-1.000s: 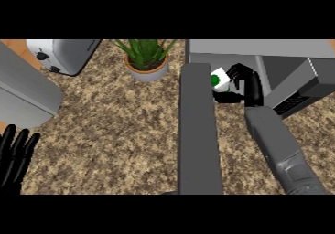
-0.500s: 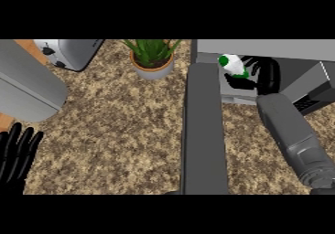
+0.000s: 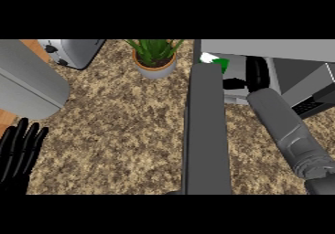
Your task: Pick up the milk, place it into the microwave and close the microwave
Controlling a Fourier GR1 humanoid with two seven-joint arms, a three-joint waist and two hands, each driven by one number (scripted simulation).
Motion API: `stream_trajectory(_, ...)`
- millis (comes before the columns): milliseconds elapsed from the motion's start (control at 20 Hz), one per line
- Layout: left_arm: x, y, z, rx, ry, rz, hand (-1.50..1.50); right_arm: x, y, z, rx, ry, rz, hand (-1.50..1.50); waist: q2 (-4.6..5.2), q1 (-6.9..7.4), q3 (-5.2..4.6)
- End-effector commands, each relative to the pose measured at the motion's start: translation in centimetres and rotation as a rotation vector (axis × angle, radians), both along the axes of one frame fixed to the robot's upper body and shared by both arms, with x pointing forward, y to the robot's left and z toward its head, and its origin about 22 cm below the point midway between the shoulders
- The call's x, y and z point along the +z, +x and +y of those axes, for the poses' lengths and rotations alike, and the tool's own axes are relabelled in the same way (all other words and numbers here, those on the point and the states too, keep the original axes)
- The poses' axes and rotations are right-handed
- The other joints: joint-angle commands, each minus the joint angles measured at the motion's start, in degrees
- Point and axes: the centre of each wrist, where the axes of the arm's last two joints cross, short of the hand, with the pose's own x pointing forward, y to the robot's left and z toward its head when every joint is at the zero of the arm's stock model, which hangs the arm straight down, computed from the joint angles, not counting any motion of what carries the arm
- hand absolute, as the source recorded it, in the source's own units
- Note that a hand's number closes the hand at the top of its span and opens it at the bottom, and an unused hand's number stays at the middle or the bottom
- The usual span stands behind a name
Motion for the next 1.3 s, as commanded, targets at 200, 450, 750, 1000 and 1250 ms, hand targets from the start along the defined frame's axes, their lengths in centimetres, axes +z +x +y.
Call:
stream_trajectory(200, -0.5, -0.8, -0.1, -0.014, 0.022, 0.005, -1.50, -1.7, -0.8, 2.6, 0.019, 0.034, 0.001, -1.50, -0.15, 0.39, 0.01)
stream_trajectory(450, -0.3, 0.3, -0.1, -0.007, 0.042, 0.001, -1.50, 0.4, 0.4, 2.2, -0.018, 0.060, -0.020, -1.50, -0.53, -1.18, -0.06)
stream_trajectory(750, -0.6, -0.8, -1.3, -0.011, 0.039, 0.015, -1.50, 0.4, 0.1, -0.9, -0.074, 0.093, -0.071, -1.50, -0.51, -1.09, 0.01)
stream_trajectory(1000, -0.5, -2.4, -1.1, 0.004, 0.041, 0.011, -1.50, -0.4, -0.4, -1.9, -0.092, 0.063, -0.109, -1.50, -0.87, -1.27, -0.04)
stream_trajectory(1250, -0.8, -0.8, -1.7, 0.003, 0.029, 0.009, -1.50, 1.4, 0.2, -4.3, -0.123, 0.090, -0.145, -1.50, -0.50, -1.56, -0.01)
